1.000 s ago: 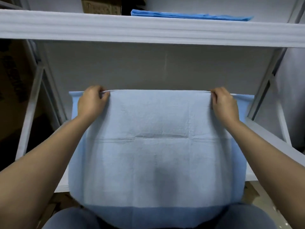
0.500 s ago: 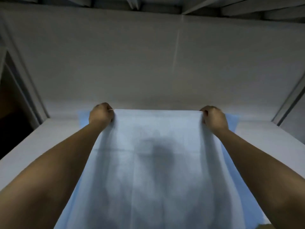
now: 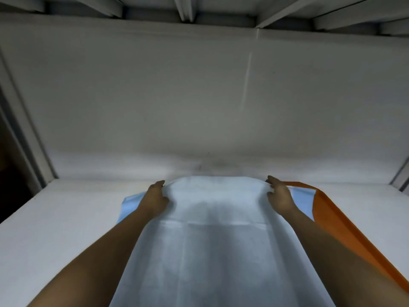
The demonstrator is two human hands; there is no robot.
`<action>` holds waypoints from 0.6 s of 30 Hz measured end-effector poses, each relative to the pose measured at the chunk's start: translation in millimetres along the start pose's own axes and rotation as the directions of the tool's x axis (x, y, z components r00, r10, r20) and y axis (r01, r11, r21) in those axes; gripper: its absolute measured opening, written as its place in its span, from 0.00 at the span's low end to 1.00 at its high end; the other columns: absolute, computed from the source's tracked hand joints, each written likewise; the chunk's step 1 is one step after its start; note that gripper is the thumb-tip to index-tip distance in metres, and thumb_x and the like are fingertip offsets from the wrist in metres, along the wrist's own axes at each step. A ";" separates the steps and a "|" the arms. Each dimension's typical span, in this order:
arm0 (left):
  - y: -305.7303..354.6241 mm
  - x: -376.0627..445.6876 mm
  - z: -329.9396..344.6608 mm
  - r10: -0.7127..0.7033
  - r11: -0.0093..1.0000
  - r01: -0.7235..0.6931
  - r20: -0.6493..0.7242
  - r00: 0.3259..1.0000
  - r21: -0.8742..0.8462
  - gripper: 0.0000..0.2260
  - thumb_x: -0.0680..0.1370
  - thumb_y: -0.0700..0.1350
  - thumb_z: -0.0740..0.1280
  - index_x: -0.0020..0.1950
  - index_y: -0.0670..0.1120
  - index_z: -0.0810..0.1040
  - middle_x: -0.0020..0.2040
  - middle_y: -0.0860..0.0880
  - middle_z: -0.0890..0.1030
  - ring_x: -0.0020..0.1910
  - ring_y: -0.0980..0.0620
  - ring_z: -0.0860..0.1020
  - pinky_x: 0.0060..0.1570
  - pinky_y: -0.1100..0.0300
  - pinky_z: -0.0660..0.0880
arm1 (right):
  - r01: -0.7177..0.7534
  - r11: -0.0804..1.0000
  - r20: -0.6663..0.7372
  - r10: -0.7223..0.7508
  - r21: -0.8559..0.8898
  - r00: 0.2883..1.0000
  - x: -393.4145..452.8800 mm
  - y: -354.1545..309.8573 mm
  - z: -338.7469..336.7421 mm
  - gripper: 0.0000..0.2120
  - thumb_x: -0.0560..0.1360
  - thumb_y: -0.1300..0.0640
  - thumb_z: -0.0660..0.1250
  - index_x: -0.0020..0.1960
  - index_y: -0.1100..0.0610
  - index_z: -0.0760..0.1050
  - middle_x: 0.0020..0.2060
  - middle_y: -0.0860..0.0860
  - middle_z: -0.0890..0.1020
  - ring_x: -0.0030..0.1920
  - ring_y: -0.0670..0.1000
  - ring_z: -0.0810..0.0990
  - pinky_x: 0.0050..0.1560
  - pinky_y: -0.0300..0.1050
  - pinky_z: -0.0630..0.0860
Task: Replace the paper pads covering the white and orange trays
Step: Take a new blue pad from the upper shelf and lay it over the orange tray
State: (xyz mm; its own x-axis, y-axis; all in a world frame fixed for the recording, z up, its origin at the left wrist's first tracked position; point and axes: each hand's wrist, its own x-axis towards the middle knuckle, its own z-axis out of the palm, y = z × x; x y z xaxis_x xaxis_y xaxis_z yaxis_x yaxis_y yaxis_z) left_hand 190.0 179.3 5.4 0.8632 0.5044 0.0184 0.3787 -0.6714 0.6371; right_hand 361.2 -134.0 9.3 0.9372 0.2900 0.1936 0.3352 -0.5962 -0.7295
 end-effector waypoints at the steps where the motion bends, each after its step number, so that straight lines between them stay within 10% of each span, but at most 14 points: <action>1: -0.4 -0.3 2.9 0.003 1.000 -0.003 -0.004 1.000 0.005 0.29 0.76 0.35 0.64 0.75 0.37 0.57 0.72 0.37 0.64 0.71 0.40 0.64 0.68 0.55 0.61 | -0.005 1.000 0.027 0.005 -0.007 1.000 1.2 1.5 3.3 0.27 0.74 0.75 0.57 0.73 0.66 0.60 0.68 0.62 0.70 0.69 0.61 0.68 0.68 0.44 0.62; 9: -5.8 -12.6 27.1 0.182 0.929 -0.187 0.046 0.982 0.319 0.41 0.74 0.52 0.68 0.78 0.52 0.46 0.78 0.45 0.37 0.71 0.41 0.65 0.64 0.52 0.69 | 0.297 0.930 0.206 -0.254 -0.216 0.945 -7.2 1.3 15.8 0.36 0.73 0.73 0.60 0.77 0.55 0.53 0.77 0.52 0.45 0.73 0.48 0.56 0.61 0.35 0.64; 13: -7.7 -33.7 51.4 0.164 0.830 -0.238 0.187 0.969 0.504 0.31 0.79 0.62 0.53 0.78 0.57 0.44 0.78 0.49 0.38 0.77 0.46 0.47 0.74 0.47 0.52 | 0.273 0.876 0.416 -0.093 -0.398 0.904 -36.9 -7.2 34.7 0.26 0.81 0.47 0.55 0.77 0.51 0.54 0.78 0.49 0.47 0.77 0.51 0.46 0.74 0.46 0.49; 18: -18.6 -70.7 60.8 0.039 0.814 -0.118 0.149 0.988 0.569 0.28 0.80 0.62 0.47 0.78 0.56 0.45 0.79 0.50 0.41 0.77 0.48 0.41 0.75 0.49 0.42 | 0.237 0.811 0.428 0.019 -0.535 0.904 -90.4 9.8 42.7 0.62 0.50 0.20 0.20 0.78 0.46 0.49 0.77 0.44 0.44 0.77 0.49 0.43 0.75 0.51 0.42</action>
State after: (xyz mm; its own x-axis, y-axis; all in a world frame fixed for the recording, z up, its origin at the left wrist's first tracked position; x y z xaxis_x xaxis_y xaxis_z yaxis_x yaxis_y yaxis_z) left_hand 142.2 123.1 -54.7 0.9173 0.3917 -0.0718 0.3967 -0.9147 0.0776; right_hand 275.7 -134.0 -43.4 0.8120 0.5714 -0.1194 0.5452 -0.8154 -0.1945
